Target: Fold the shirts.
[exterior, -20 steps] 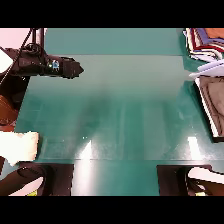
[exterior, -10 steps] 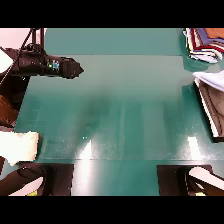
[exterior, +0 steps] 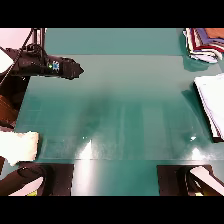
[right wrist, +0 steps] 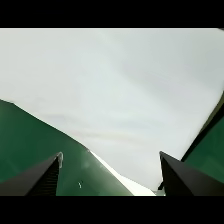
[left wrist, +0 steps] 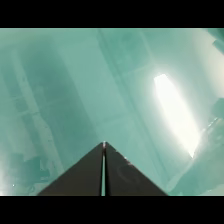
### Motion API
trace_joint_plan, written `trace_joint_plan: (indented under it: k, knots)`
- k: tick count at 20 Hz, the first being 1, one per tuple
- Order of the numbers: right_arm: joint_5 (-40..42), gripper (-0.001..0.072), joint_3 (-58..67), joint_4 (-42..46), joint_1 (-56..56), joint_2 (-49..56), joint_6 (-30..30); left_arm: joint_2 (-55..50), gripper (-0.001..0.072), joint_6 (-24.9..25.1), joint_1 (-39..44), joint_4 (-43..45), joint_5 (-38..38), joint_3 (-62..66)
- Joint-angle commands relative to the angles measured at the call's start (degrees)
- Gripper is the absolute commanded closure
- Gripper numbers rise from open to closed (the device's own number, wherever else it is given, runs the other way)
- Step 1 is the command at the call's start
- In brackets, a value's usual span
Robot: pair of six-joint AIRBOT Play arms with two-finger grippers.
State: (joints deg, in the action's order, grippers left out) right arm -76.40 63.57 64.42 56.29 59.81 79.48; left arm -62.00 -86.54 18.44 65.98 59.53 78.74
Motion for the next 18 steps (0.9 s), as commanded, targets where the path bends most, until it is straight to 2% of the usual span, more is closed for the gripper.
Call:
trace_joint_plan:
  k: [1,3,4,7,8,12,13,18]
  knots:
    - [0.2,0.0041,1.4,-8.3,-0.8,-0.6,0.0,0.0,0.0684,0.0,0.0,0.0,-0.1,0.0]
    - [0.0,0.0042,4.5,-14.7,-8.0,-0.6,0.0,0.0,0.0684,0.0,0.0,0.0,-0.5,0.0]
    - [0.1,0.0066,6.1,-16.8,-13.2,-0.6,0.0,0.0,0.0684,0.0,0.0,0.0,-0.4,0.0]
    - [1.9,0.0092,9.9,-16.8,-30.0,-0.6,0.0,0.0,0.0684,0.0,0.0,-0.1,-0.4,0.0]
    - [3.2,0.0136,10.8,-16.1,-35.2,-0.6,0.0,0.0,0.0684,0.0,0.0,-0.1,-0.9,0.0]
    - [8.5,0.0622,13.7,-12.9,-52.2,-0.6,0.0,0.0,0.0684,0.0,0.0,-0.2,-2.1,0.0]
    - [9.0,0.0693,14.6,-11.3,-55.3,-0.6,-0.1,0.0,0.0684,0.0,0.0,-0.2,-2.1,0.0]
    - [9.0,0.0693,16.0,-7.3,-61.4,-0.6,-0.1,0.0,0.0683,0.0,0.0,-0.2,-2.1,0.0]
